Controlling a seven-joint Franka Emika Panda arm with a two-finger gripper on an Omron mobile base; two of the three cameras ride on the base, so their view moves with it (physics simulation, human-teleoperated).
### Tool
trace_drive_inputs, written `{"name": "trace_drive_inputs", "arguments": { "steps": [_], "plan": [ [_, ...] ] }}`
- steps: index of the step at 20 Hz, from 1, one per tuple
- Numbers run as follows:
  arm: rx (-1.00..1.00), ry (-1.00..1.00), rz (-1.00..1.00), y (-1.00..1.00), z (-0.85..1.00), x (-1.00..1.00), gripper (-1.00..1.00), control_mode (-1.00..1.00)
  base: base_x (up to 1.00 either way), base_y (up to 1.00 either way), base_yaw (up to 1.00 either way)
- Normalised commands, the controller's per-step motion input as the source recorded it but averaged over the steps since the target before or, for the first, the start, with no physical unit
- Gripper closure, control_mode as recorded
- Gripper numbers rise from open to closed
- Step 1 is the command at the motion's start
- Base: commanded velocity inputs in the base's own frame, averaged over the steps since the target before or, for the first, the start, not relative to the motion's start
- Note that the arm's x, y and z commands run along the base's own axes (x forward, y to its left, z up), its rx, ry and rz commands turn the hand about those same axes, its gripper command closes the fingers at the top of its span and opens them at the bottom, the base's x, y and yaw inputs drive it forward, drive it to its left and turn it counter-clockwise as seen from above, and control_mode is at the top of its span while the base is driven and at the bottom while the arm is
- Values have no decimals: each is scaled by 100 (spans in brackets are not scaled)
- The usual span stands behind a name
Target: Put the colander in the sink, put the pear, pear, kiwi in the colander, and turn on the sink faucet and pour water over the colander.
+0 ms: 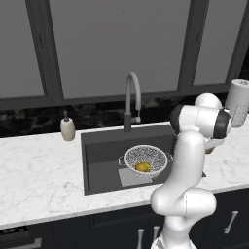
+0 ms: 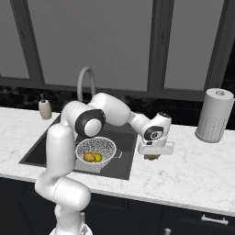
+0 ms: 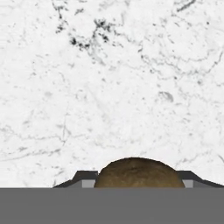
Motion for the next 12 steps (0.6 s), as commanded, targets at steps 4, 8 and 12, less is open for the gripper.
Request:
{"name": "trace_drive_inputs", "arguments": {
  "steps": [4, 8, 12],
  "plan": [
    [0, -3, -3, 0, -38, 0, 100, -100, 0, 0, 0],
    [0, -11, -3, 7, -10, -15, 100, -100, 0, 0, 0],
    [0, -20, 0, 38, 8, -39, 100, -100, 0, 0, 0]
  ]
}}
